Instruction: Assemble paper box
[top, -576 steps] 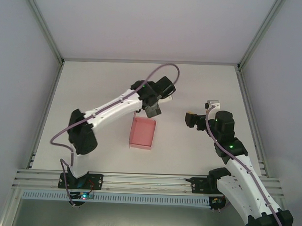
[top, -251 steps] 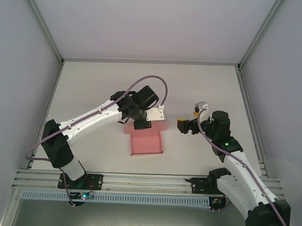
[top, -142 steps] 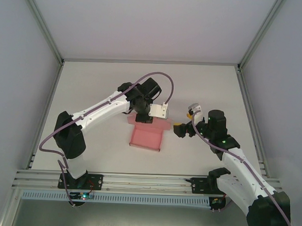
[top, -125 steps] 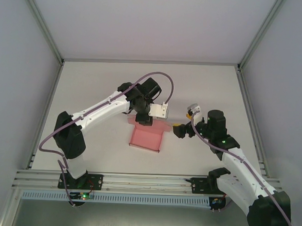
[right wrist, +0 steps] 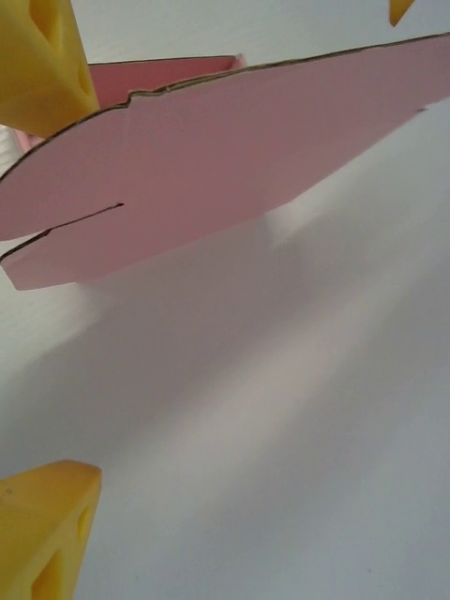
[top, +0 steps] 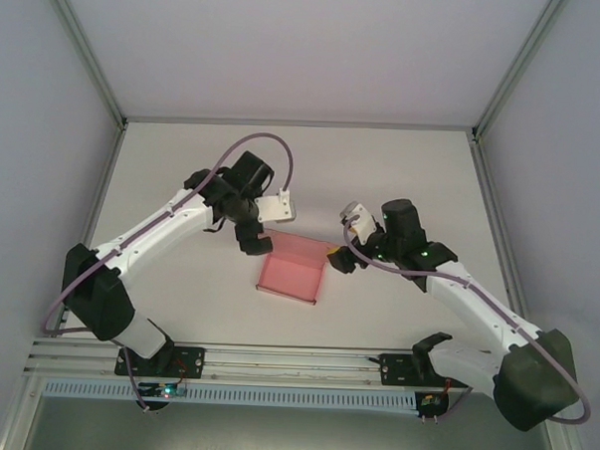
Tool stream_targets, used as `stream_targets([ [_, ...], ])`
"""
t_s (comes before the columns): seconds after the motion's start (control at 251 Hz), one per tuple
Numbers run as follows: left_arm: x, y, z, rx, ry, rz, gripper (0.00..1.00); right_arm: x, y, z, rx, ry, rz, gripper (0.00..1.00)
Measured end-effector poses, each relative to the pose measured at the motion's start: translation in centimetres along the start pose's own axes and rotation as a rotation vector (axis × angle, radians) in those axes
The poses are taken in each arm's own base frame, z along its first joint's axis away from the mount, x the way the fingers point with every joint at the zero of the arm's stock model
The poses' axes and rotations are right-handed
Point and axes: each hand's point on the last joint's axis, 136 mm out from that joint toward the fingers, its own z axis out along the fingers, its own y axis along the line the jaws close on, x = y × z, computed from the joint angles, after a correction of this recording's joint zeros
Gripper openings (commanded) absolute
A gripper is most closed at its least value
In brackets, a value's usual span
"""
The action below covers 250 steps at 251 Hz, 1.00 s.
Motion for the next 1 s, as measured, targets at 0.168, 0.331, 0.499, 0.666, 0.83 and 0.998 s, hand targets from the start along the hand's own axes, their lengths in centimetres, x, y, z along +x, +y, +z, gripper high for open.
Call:
stream_targets([
  [0.168,1.0,-0.8,2.1,0.049,0.033,-0.024,0.77,1.8,0.6,1.2,-0.039,0.087,-0.006,0.64],
  [0.331,1.3,-0.5,3.2,0.052,0.060,-0.040,0.49,1.4,0.2,1.6,-0.036,0.104,-0.013,0.40],
  [0.499,1.4,-0.1,4.4,0.062,0.091,-0.074,0.17,1.4,0.1,2.0,-0.038,0.119,-0.012,0.15],
  [0.666,1.0,0.5,4.1,0.041,0.083,-0.107,0.04,1.6,0.5,2.1,-0.044,0.131,-0.017,0.03],
  [0.83,0.3,1.3,3.9,-0.002,0.070,-0.184,0.10,0.5,-1.5,2.0,0.078,0.101,0.034,0.01],
  [0.998,-2.7,4.9,2.2,-0.128,-0.007,-0.384,0.00,-3.3,-4.4,0.9,0.289,-0.026,0.152,0.00],
])
